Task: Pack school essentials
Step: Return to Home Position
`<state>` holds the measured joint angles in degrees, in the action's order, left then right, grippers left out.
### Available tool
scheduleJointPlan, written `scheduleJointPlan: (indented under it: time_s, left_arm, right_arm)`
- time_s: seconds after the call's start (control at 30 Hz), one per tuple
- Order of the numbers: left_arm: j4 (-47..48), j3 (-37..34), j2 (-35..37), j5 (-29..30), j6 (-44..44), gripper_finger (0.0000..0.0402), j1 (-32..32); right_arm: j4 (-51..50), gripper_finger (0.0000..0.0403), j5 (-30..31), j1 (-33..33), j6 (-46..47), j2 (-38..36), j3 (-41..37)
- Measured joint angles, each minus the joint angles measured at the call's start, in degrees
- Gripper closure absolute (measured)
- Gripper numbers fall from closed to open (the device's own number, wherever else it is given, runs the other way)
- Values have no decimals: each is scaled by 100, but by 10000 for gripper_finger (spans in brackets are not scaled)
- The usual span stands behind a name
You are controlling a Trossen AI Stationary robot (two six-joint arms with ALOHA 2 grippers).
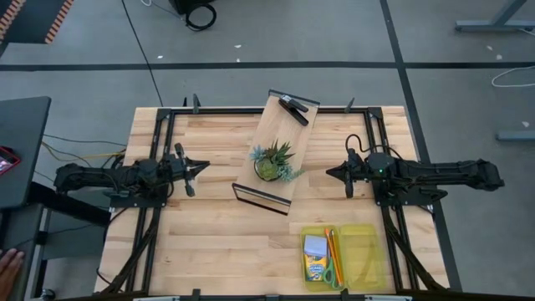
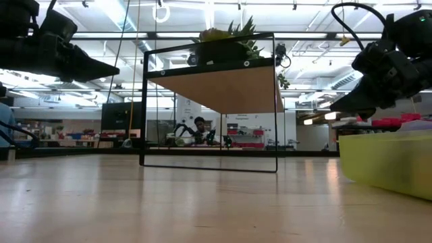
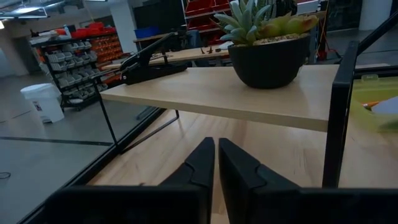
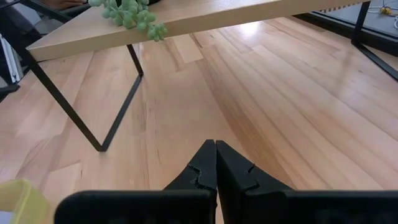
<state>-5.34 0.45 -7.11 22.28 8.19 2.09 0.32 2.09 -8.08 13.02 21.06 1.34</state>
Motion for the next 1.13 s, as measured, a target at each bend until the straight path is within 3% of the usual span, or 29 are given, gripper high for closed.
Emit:
scheduleJointPlan:
  time_s: [1.13]
  left_arm:
    - [2, -2, 1, 0, -2, 366, 1]
  right_arm:
    - [0, 395, 0, 0, 0, 0, 2]
